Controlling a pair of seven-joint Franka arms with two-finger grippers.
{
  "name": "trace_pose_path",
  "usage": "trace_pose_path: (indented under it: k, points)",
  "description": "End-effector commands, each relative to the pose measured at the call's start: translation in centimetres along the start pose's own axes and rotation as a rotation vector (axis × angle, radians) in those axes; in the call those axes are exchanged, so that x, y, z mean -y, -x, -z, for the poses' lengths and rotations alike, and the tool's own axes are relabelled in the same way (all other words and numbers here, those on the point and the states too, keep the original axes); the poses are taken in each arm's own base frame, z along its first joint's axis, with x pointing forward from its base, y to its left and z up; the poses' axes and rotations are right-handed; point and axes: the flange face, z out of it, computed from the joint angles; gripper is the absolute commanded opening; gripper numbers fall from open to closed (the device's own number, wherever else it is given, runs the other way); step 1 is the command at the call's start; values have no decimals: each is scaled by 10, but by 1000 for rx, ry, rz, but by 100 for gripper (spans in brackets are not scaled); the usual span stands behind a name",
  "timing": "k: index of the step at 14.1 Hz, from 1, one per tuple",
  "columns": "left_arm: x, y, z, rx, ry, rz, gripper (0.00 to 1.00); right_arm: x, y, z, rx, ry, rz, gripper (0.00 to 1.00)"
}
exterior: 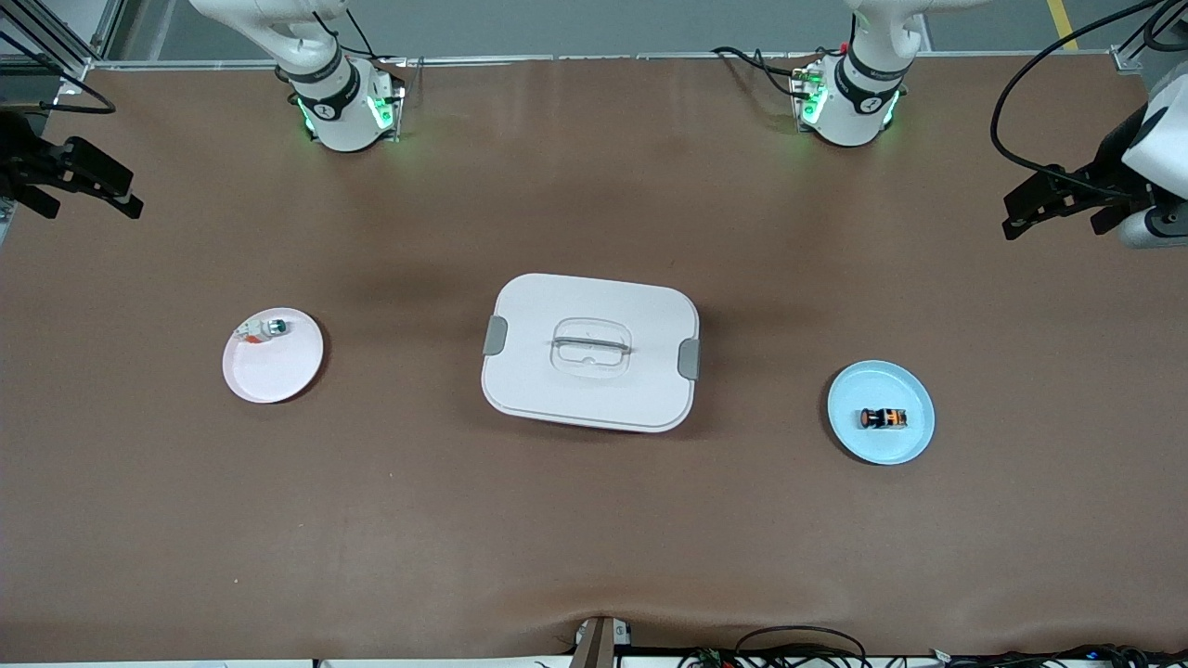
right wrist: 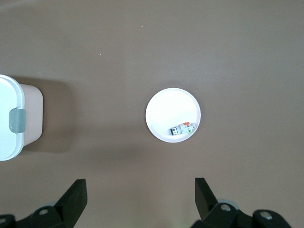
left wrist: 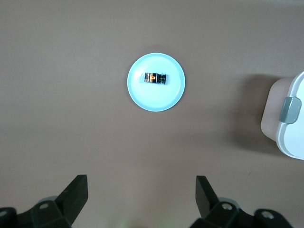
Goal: Transfer orange switch to right arm and place
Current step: 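Move the left gripper toward the orange switch on the blue plate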
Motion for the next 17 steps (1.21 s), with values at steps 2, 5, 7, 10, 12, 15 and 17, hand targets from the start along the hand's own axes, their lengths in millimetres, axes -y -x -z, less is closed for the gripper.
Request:
trace_pose_path:
  k: [2,5,7,10,12,15,17]
  points:
    - [0,0,2,-3,-18,-10,100,-2,4,8,-18,-18,-6,100]
    - [-2,-1,1,-2,-19,-4,100,-2,4,8,-18,-18,-8,100]
    - [0,-7,-4,6,-17,-10,100,-6,5,7,-15,-18,-14,100]
    - [2,-23,-35,58,-18,-10,100,-10,5,7,-12,-16,-22,100]
    - [4,-35,-55,86,-16,-9,100,-9,5,7,-12,-16,-18,100]
    - [1,-50,-92,97,-12,-13,100,-7,5,7,-13,-15,-15,100]
    - [0,-54,-119,73,-8,-15,100,-8,5,8,-16,-14,-17,100]
